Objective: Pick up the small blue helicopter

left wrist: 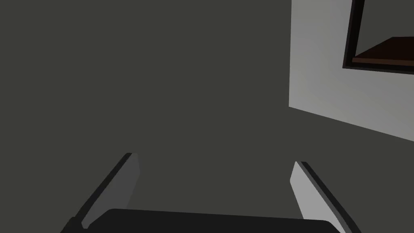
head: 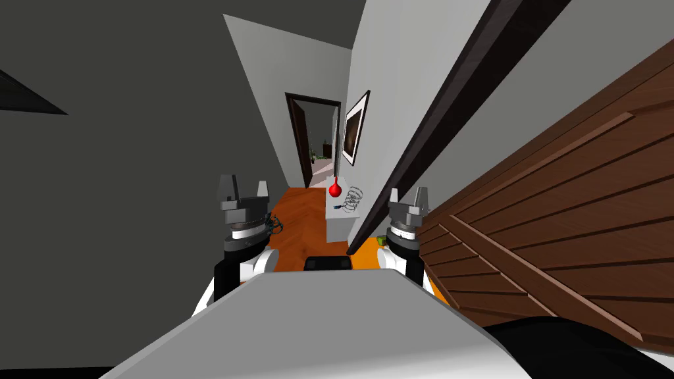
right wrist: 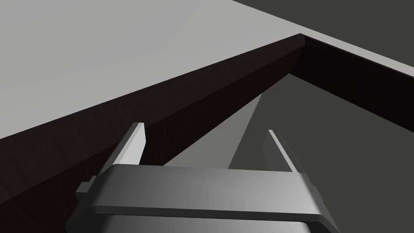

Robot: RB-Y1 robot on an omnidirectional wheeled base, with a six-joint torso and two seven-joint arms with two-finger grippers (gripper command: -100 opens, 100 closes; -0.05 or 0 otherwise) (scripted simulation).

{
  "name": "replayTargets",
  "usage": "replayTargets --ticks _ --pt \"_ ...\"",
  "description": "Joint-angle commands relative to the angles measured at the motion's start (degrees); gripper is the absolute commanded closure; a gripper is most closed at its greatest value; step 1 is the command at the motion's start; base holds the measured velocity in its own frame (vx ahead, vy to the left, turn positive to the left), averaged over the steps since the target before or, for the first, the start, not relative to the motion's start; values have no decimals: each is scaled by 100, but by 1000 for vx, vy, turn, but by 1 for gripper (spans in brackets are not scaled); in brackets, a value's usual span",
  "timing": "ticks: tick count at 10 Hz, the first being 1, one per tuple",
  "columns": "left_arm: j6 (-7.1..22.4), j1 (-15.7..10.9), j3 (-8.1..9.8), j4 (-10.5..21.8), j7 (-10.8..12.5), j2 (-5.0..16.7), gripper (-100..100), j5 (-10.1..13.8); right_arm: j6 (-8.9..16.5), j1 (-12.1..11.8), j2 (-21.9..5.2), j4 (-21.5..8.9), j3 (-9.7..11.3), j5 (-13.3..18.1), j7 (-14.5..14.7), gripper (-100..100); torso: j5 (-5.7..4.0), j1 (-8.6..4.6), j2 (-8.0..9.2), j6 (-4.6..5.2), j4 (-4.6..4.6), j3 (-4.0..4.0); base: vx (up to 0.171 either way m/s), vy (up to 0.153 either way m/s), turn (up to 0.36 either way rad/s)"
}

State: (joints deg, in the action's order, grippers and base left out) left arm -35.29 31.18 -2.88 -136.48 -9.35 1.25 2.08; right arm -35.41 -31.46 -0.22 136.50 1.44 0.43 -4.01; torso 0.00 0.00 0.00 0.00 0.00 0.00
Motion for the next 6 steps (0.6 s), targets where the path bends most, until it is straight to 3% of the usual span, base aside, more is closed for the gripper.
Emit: replayTargets --ticks 1,5,6 --pt "0 0 0 0 0 0 0 0 -56 47 -253 -98 -1 236 126 -100 0 0 0 0 0 0 -9 41 30" --pt "0 0 -1 0 0 -1 0 0 -254 217 -755 -437 -6 936 559 -100 12 55 -13 -1 -3 -8 28 124 20" --pt "0 0 -1 0 0 -1 0 0 -254 217 -755 -437 -6 1052 559 -100 12 52 -9 -1 -2 -6 4 81 7"
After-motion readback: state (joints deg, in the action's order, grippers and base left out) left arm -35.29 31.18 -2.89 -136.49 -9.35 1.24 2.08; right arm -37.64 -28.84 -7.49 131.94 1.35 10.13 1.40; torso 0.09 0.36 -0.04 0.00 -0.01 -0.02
